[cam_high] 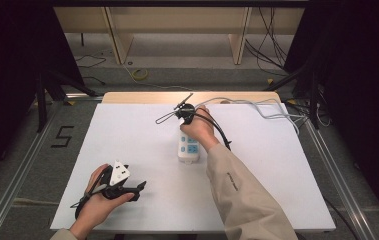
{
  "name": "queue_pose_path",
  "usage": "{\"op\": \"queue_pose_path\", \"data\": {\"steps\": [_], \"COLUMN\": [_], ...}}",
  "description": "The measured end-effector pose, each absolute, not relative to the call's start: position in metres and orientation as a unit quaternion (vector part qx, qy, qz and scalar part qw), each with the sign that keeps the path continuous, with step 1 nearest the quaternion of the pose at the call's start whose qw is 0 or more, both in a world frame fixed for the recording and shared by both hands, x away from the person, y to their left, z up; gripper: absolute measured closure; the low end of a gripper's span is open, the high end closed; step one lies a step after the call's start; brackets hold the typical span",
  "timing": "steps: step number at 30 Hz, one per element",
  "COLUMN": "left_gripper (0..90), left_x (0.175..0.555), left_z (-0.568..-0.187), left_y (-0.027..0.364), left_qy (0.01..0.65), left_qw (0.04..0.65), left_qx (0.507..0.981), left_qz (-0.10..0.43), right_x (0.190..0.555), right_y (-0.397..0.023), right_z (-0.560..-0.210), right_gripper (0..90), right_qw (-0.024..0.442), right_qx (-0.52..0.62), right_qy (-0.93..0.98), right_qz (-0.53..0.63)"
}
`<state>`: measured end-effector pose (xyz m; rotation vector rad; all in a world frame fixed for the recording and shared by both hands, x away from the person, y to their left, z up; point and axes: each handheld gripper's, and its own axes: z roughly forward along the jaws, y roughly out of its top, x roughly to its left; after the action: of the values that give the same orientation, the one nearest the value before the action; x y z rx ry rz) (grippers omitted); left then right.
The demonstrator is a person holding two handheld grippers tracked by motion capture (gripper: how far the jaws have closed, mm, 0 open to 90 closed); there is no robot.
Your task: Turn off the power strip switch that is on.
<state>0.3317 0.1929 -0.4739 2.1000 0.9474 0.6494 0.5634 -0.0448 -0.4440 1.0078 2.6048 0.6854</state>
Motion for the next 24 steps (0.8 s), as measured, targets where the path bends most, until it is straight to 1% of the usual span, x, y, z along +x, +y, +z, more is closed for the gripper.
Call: {"op": "queue_pose_path", "data": {"steps": [16,24], "left_gripper": [18.3,18.3], "left_x": [0.332,0.332], "left_z": [-0.474,-0.474], "left_y": [0.193,0.193], "left_qy": [0.367,0.369], "left_qw": [0.365,0.365], "left_qx": [0.818,0.817], "left_qz": [0.252,0.252], "right_x": [0.561,0.557], "right_y": [-0.052,-0.057], "right_z": [-0.441,-0.431], "right_gripper": [90.0,90.0], "right_qw": [0.131,0.133], "right_qx": [0.349,0.348], "right_qy": [0.892,0.888], "right_qz": [0.255,0.271]}}
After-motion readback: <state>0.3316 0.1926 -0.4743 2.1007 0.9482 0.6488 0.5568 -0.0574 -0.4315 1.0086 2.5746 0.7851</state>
